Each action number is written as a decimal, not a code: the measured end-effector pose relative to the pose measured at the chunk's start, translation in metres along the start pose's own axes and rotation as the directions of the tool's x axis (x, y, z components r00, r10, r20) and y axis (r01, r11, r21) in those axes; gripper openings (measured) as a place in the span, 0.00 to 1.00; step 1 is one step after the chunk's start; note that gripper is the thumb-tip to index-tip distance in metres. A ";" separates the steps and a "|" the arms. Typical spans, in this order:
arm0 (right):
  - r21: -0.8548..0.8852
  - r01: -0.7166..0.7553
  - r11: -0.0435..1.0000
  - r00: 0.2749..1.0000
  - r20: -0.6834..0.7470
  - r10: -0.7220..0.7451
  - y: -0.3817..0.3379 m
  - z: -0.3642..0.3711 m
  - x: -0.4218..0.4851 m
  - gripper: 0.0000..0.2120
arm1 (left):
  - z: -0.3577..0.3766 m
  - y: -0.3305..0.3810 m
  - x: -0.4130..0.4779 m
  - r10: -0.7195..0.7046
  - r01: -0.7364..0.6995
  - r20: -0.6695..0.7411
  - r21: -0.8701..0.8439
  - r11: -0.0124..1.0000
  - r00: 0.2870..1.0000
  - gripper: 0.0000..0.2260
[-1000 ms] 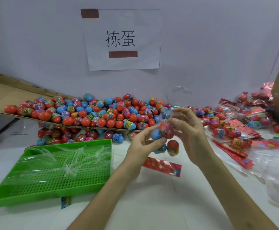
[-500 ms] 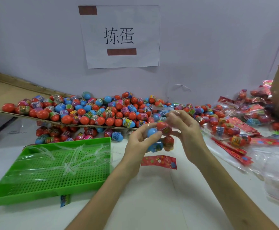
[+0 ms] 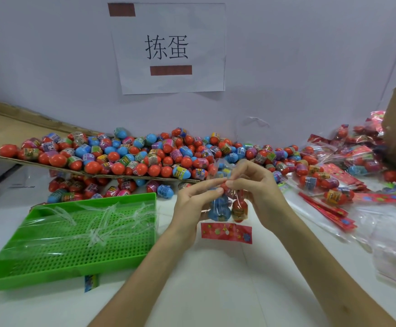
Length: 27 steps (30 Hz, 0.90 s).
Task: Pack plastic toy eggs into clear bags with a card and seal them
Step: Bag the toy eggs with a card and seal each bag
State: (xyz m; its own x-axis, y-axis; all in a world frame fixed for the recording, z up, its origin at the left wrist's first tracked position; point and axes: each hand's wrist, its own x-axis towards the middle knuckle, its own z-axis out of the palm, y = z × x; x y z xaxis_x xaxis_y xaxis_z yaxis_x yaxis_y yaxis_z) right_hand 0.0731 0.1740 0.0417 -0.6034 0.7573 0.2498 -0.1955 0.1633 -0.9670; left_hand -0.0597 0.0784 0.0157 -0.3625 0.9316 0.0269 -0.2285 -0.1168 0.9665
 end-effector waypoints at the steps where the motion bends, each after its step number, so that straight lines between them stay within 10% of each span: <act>1: 0.005 0.005 1.000 1.000 -0.007 -0.005 0.000 0.000 0.000 0.10 | 0.001 -0.001 0.000 -0.015 0.015 -0.017 -0.005 1.000 1.000 0.10; 27: 0.102 -0.129 0.986 0.980 -0.137 0.142 -0.002 0.000 0.001 0.08 | 0.000 0.001 0.004 0.100 -0.157 -0.331 -0.150 0.976 0.938 0.09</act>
State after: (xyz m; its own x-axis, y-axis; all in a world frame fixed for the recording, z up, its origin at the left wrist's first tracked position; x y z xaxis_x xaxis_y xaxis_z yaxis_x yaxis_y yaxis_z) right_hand 0.0731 0.1743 0.0441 -0.5133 0.8523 0.1008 -0.1945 -0.0011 -0.9809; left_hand -0.0609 0.0822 0.0167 -0.6617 0.7488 0.0375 -0.3014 -0.3114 0.9012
